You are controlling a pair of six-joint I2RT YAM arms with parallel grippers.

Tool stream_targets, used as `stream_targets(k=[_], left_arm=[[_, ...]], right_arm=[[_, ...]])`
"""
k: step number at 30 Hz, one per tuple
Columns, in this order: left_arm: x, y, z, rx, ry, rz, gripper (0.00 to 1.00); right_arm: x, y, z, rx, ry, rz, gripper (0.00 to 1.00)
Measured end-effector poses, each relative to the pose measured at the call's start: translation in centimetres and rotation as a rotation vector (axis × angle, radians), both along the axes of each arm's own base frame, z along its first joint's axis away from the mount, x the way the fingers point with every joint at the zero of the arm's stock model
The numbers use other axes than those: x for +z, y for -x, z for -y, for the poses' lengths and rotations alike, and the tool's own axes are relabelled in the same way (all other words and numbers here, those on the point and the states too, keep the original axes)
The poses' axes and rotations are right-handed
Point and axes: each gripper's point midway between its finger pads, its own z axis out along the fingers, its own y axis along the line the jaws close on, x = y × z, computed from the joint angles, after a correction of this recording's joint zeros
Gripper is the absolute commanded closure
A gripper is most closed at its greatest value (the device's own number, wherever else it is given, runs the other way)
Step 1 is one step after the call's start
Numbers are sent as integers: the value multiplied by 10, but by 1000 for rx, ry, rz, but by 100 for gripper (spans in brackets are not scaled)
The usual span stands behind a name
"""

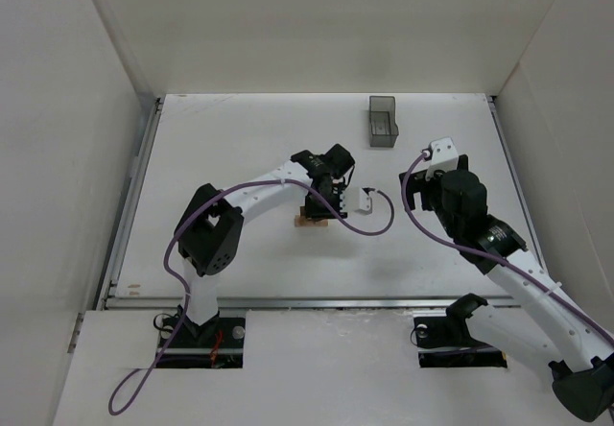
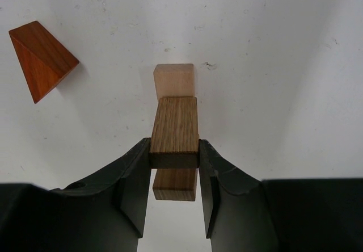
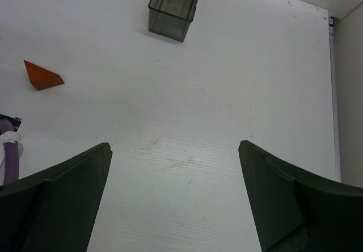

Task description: Build the wood block tower

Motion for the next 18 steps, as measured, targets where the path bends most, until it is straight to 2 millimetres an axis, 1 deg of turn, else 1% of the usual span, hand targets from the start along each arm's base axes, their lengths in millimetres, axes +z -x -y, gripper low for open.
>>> stream_targets(k=[18], left_arm=[[-1,-2,1,6,0,8,100]], right_arm=[[-2,-1,0,0,3,-5,1]])
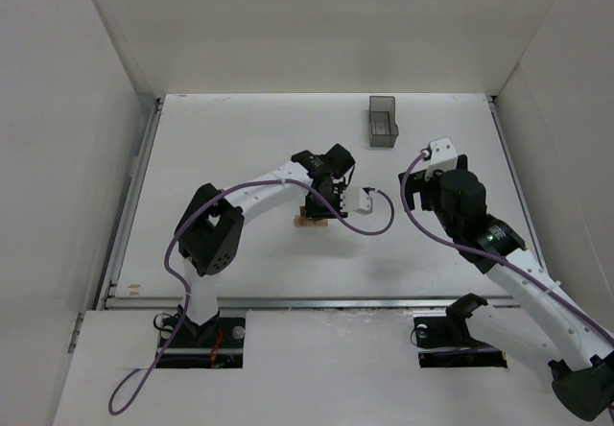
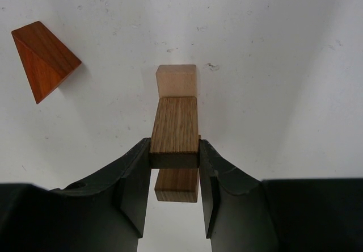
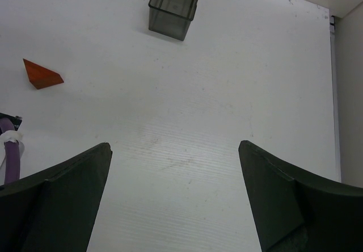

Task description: Build the wood block tower

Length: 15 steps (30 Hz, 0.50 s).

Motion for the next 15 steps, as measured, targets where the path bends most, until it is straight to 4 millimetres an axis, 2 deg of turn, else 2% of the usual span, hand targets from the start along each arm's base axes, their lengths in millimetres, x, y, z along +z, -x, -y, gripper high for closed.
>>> stream_targets(k=[15], left_arm=[[-1,4,-5,-5,-18,-18,100]], right_arm=[[-2,-1,0,0,4,-7,1]])
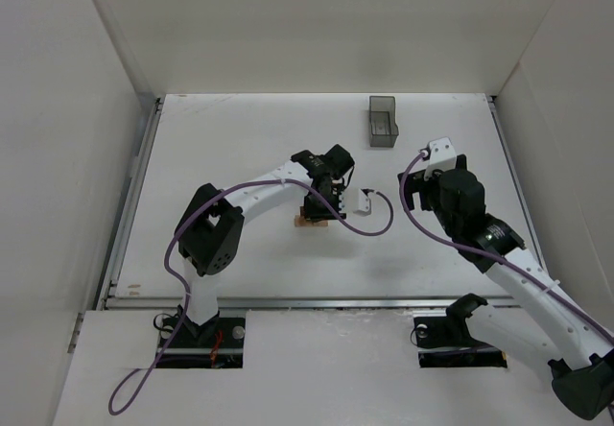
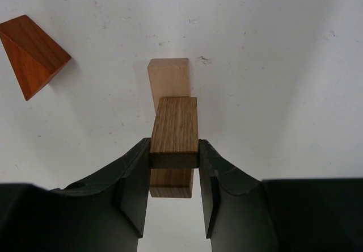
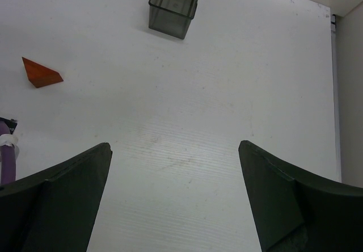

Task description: Build the wood block tower

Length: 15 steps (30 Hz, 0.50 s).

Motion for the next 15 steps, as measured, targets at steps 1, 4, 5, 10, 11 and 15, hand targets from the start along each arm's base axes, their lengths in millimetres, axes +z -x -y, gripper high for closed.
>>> stream_targets(k=[1,4,5,10,11,15], left_arm=[[0,0,0,-1,0,0,100],[0,0,0,-2,1,1,100],[0,0,0,-2,1,2,100],[0,-2,2,-1,7,8,100],[1,-3,3,-1,10,11,100],[1,-4,4,-1,16,16,100]], right_arm=[[0,0,0,0,0,0,1],[0,0,0,0,0,0,1],[0,0,0,0,0,0,1],[0,0,0,0,0,0,1],[0,0,0,0,0,0,1],[0,0,0,0,0,0,1]])
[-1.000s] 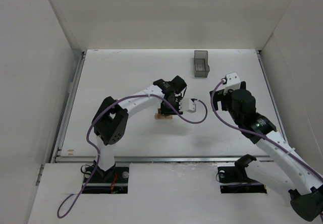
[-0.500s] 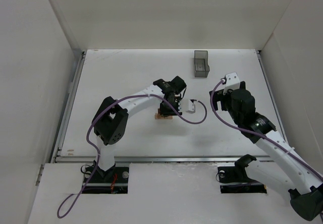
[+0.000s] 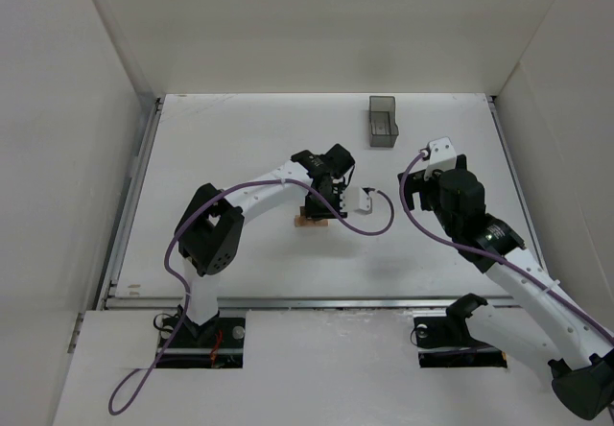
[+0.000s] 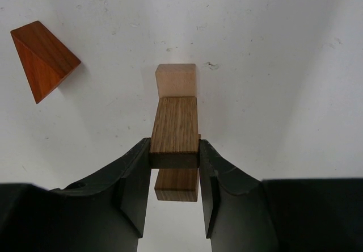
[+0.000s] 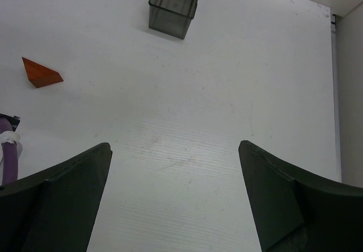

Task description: Build the wood block tower

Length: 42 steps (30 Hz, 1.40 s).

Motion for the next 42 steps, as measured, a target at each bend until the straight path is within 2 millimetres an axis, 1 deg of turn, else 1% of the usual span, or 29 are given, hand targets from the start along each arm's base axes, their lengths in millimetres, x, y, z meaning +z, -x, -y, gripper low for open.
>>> stream_targets(k=[14,27,42], left_arm=[[0,-1,1,0,4,3,100],[-1,4,-2,-2,-8,-18,100],[0,2,0,1,2,-9,100]], right_arm=[[0,0,0,0,0,0,1],[0,0,0,0,0,0,1],[0,0,0,0,0,0,1]])
